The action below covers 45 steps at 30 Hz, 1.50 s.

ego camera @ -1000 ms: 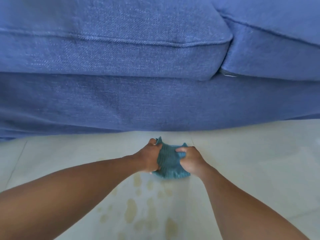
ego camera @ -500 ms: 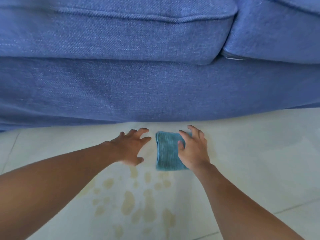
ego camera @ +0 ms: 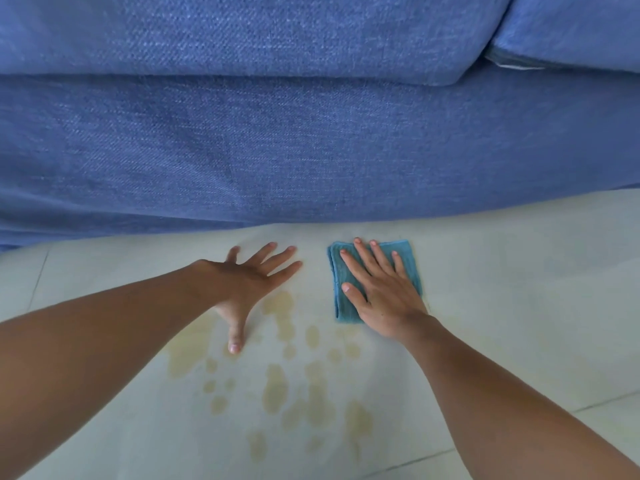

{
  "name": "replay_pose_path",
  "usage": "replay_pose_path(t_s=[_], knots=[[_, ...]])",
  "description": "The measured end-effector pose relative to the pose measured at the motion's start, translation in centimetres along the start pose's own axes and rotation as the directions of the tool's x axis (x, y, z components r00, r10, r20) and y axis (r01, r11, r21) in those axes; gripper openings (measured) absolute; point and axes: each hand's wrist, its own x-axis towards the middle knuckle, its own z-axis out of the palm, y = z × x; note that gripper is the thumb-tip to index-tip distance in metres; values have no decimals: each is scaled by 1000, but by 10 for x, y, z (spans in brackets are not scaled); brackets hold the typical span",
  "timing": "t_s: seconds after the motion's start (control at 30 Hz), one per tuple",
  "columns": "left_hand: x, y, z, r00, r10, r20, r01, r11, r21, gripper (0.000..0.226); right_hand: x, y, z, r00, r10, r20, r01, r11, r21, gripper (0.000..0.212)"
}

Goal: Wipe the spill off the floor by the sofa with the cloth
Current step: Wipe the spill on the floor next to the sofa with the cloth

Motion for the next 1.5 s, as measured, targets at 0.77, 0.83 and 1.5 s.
replay_pose_path(t_s=[0.77,0.83,1.5], knots=[[2,0,-1,1000,-15,23,15,1000,15,169,-173,-127,70,700,704,-121,-672,707,221,74],[3,0,-2,1000,-15,17,15,1000,12,170,-177,-126,72,713,690,-121,-664,721,199,78],[0,3,-1,1000,-23,-18,24,999,31,165,-114,-79,46,871,485,-83,-469,870,153,72]])
